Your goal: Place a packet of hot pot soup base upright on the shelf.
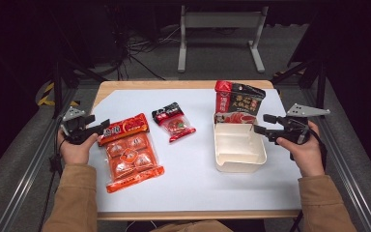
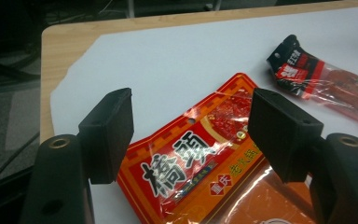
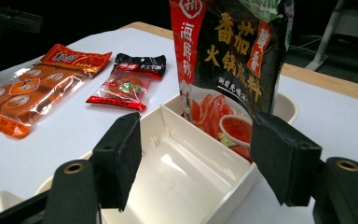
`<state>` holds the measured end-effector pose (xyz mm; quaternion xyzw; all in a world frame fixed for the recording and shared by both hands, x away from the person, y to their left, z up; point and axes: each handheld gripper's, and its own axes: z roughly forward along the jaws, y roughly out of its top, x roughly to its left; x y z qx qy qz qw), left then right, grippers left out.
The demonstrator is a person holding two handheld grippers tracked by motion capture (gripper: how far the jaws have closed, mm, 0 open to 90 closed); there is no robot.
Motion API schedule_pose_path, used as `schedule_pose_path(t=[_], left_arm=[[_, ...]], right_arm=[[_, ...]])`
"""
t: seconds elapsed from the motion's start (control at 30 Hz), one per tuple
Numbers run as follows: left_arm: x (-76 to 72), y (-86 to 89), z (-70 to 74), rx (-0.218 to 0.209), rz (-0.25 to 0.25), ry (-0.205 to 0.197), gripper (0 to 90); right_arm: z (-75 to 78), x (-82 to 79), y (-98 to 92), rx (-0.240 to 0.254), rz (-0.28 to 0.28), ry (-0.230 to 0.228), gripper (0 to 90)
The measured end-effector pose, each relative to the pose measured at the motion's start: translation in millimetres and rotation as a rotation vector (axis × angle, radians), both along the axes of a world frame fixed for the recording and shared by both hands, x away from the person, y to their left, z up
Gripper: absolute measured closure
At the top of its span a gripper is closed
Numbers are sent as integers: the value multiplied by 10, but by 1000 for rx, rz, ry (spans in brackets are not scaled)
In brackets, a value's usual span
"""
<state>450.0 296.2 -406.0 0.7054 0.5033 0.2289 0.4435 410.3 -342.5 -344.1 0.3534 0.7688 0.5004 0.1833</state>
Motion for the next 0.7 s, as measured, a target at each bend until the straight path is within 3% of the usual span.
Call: schedule_pose_path(t=[0.2, 0.7], left_arm=[[63, 14, -136, 26, 10, 62, 311], [142, 75, -302, 69, 81, 134, 296]], right_arm=[[-9, -2, 40, -4, 36, -13, 343], [-15, -30, 82, -26, 62, -24, 341]])
